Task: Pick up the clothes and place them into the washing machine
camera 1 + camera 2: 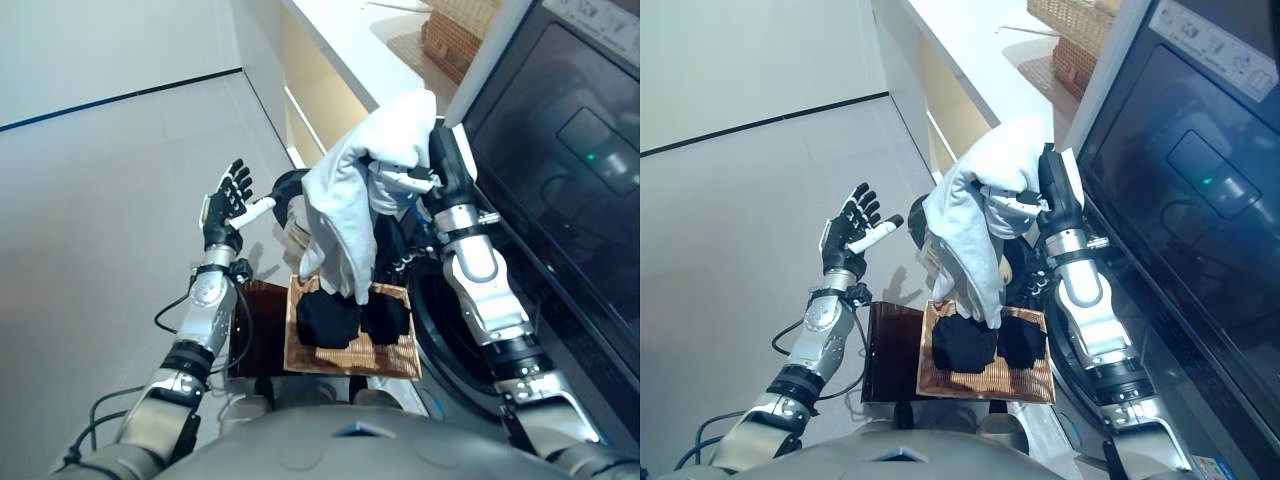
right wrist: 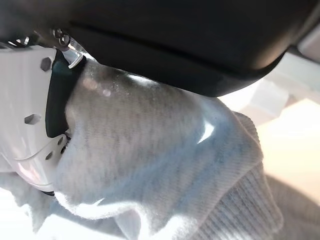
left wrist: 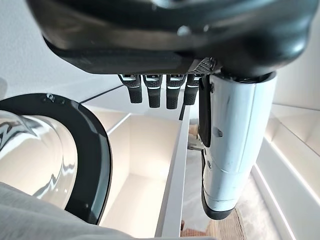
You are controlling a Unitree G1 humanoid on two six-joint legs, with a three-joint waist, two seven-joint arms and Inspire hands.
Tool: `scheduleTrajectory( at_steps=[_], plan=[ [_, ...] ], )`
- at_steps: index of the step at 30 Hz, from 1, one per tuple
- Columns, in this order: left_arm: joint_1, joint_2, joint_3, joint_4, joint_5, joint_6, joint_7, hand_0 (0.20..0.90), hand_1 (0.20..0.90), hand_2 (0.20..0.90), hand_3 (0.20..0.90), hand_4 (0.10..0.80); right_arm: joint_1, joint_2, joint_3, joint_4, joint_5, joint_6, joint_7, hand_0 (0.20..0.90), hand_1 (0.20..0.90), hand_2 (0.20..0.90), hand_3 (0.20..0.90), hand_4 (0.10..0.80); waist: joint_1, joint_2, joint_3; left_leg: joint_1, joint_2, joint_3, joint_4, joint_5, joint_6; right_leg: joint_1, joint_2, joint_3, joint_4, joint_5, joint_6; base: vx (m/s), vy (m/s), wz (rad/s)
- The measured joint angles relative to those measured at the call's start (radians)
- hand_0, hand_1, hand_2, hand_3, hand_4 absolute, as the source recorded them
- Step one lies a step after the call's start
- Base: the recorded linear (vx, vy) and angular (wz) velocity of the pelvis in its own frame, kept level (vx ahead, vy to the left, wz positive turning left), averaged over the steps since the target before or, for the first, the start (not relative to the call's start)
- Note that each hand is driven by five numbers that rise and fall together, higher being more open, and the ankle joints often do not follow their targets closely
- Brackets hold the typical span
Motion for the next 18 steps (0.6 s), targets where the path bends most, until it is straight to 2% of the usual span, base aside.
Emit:
scheduleTrajectory(
  at_steps=[8, 18],
  plan=[
    [0.066, -0.005, -0.001, 0.004, 0.040, 0.029, -0.003, 0.900, 0.900, 0.900, 0.900, 0.800, -0.011, -0.009, 0.002, 0.000, -0.036, 0.039, 0.024, 0.200, 0.200, 0.200, 0.200, 0.300, 0.002, -0.001, 0.001, 0.000, 0.000, -0.001, 0.000, 0.000, 0.000, 0.001, 0.000, 0.000, 0.000, 0.000, 0.000, 0.000, 0.000, 0.00],
    [0.074, -0.005, -0.002, 0.018, 0.034, 0.046, -0.049, 0.900, 0.900, 0.900, 0.900, 0.800, -0.122, -0.026, 0.011, 0.000, -0.036, 0.042, 0.043, 0.200, 0.200, 0.200, 0.200, 0.300, 0.006, -0.002, 0.001, 0.001, 0.000, -0.002, 0.000, 0.000, 0.000, 0.002, 0.001, 0.000, 0.001, 0.001, 0.001, 0.000, 0.000, 0.00]
  ],
)
